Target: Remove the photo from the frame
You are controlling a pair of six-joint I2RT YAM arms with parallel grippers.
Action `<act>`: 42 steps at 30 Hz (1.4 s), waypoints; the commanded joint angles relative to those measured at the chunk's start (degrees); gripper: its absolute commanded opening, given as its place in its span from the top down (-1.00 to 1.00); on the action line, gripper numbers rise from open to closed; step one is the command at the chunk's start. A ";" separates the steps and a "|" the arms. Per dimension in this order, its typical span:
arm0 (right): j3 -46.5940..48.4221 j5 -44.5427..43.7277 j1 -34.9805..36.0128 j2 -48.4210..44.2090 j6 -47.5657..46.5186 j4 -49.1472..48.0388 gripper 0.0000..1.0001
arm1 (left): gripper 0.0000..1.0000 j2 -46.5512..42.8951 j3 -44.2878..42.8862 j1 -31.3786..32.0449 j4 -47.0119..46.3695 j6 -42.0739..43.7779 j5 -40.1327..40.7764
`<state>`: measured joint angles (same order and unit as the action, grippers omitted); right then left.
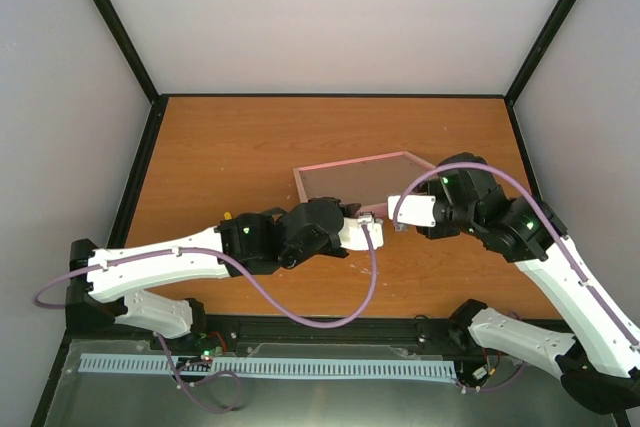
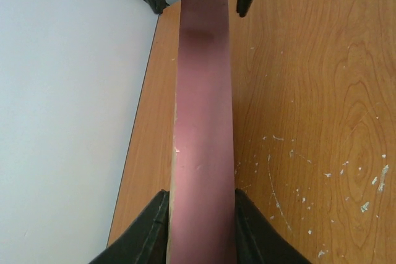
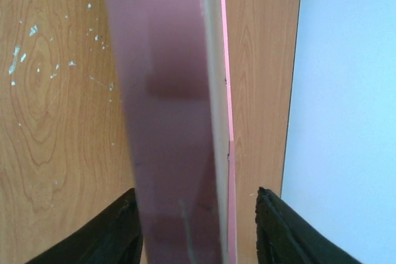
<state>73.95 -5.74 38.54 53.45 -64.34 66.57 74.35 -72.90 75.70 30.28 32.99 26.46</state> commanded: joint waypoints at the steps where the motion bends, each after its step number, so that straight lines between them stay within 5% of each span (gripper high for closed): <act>1: 0.18 -0.85 -0.31 -0.22 -1.29 -1.38 0.13 | 0.87 -1.77 -3.31 0.35 -7.90 -3.18 -4.62; 4: 0.07 -1.29 -0.31 -0.82 -2.12 -0.91 0.39 | 0.74 -2.72 -2.40 0.32 -8.35 -3.13 -4.48; 7: 0.17 -2.00 -0.31 -1.64 -2.36 0.06 0.54 | -0.04 -4.47 -1.26 0.28 -8.33 -4.10 -3.64; 9: 0.56 -2.61 -0.31 -2.79 -2.53 0.58 0.64 | -0.30 -7.11 0.81 0.32 -8.22 -5.02 -3.46; 17: 1.49 -1.19 -0.31 -8.86 -3.53 1.58 0.85 | -0.57 -25.92 24.47 0.20 -21.30 1.98 -8.20; 25: 2.32 4.96 -0.32 -11.30 -2.99 3.26 0.94 | -0.54 -28.60 36.37 -6.13 -32.72 2.23 -17.11; 33: 4.85 9.59 -0.31 -13.10 -3.35 6.40 0.94 | -0.27 -26.08 40.86 -7.88 -42.88 2.73 -23.01; 42: 4.25 12.57 -0.31 -16.07 -3.03 5.43 0.94 | 0.19 -26.04 40.69 -9.21 -43.42 1.41 -27.38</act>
<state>76.14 2.02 38.48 38.96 -69.80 79.07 48.80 -31.75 66.94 -10.22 35.05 2.13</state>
